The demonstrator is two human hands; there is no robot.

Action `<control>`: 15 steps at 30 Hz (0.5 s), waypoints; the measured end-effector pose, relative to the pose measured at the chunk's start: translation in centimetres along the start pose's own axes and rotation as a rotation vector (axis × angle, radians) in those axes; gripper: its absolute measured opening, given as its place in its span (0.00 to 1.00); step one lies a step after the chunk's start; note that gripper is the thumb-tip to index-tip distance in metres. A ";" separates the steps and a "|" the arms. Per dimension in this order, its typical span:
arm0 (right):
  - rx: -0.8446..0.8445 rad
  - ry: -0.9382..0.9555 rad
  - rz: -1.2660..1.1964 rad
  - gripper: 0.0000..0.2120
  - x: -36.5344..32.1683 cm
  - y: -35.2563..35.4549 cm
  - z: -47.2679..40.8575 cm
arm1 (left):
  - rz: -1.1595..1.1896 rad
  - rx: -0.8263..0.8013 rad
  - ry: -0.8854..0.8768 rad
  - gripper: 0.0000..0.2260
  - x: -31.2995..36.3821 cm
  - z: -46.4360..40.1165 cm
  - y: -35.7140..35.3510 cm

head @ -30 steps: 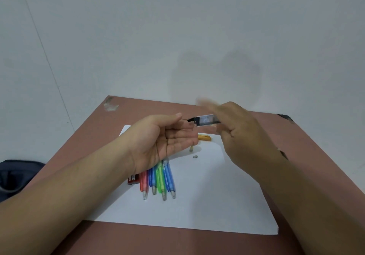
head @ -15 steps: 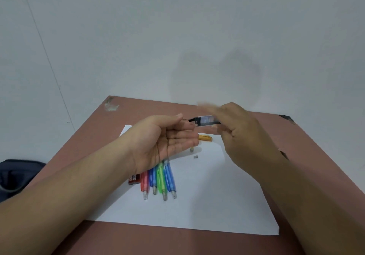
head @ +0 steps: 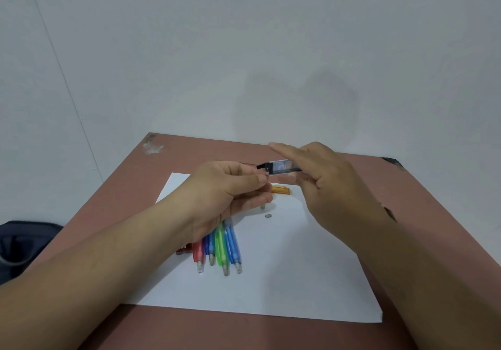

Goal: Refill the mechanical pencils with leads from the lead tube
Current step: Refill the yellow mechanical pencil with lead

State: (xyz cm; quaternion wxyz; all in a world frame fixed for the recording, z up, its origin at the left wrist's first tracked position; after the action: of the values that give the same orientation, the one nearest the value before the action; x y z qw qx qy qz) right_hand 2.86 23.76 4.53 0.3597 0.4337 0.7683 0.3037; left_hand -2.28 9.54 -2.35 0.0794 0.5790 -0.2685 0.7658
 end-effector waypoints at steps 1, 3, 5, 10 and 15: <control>-0.001 0.003 0.005 0.33 -0.1 0.0 0.0 | -0.010 0.008 -0.009 0.05 0.1 0.0 0.0; -0.005 0.011 0.014 0.33 -0.2 0.0 -0.1 | -0.027 0.021 -0.027 0.04 0.2 -0.1 0.1; -0.007 0.009 0.009 0.32 -0.2 0.0 -0.1 | -0.043 0.033 -0.046 0.05 0.4 -0.1 0.2; -0.004 -0.047 -0.041 0.29 0.2 0.2 0.0 | -0.141 0.082 -0.102 0.05 0.8 0.0 0.7; -0.005 -0.105 -0.096 0.28 0.6 0.4 0.0 | -0.268 0.140 -0.176 0.04 1.6 0.2 0.9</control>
State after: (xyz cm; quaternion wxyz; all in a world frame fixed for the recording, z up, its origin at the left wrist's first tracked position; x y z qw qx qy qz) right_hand 2.82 24.43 4.66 0.4148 0.4107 0.7676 0.2648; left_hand -3.05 8.36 -1.11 0.1163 0.6785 -0.1409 0.7115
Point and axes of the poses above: each hand's wrist, its own z-axis away from the middle knuckle, its own y-axis out of the back of the hand, x = y × z, the point moved 9 cm from there along -z, towards the middle knuckle
